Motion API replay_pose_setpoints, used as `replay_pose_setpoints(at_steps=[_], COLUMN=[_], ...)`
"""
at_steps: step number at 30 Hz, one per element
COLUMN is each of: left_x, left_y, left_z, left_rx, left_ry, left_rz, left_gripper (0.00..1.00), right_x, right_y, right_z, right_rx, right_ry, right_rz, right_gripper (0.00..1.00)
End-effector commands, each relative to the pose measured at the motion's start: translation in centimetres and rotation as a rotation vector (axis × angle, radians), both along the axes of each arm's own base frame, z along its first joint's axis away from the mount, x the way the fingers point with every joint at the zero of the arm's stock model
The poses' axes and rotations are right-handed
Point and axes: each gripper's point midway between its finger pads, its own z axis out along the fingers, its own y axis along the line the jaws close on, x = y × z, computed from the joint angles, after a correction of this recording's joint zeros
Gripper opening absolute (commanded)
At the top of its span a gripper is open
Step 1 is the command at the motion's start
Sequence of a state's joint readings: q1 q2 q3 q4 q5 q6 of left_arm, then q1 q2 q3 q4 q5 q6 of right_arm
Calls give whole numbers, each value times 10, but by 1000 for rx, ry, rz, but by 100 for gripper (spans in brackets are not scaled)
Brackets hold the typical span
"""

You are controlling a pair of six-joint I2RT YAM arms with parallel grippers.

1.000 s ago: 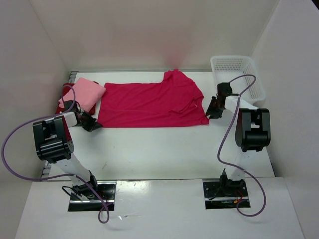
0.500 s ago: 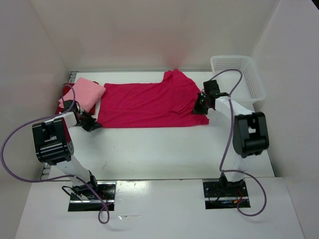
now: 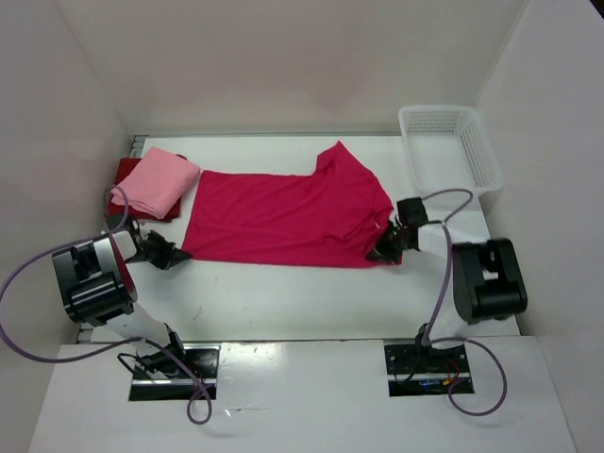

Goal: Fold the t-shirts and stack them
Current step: Fold the flattened tshirt in 1/3 of the way

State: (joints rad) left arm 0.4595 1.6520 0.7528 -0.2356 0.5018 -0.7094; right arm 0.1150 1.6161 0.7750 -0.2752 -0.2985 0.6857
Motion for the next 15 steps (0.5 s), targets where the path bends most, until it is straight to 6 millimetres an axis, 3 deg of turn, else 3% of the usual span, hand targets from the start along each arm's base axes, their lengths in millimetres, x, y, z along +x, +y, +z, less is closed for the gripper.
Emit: replay_pose_setpoints(at_steps=[1,3,4,7,8,9,10,11,14,15], left_x=[-49,-51,-55,-64,-66,-64,-69,-69,-52,-46], left_y=[-9,-16,-26,-38,-39,-38,-39,-37,-27,-24], left_z=[-14,-6,5,30,37,52,55,58,72,77], left_rx=[-53,-88,-131,-174,-167,-134,-129,-109,0,30], left_ry=[116,105,85,70,58,0,12,4,-46,-59], left_rz=[-1,-3,-16,-17,-18,-21,-18,-28,-66,-73], left_gripper=[0,0,0,0,1,8,28,35,47,49], right_x=[-48,-64,-68,-86,-85,-84,-83,-71,-42,-36], right_y=[-12,-6,-4,-5,-4,-4,-4,-4,4,8], right_z=[5,12,26,38,51,58,62,75,100,92], right_rx=[49,99,128,138,151,156,159,161,161,147], right_ry=[75,82,60,77,27,-2,-22,-75,-184,-158], right_rz=[-115,-145,-169,-193,-197,-195,-193,-178,-98,-70], right_gripper=[0,0,0,0,0,5,11,14,19,19])
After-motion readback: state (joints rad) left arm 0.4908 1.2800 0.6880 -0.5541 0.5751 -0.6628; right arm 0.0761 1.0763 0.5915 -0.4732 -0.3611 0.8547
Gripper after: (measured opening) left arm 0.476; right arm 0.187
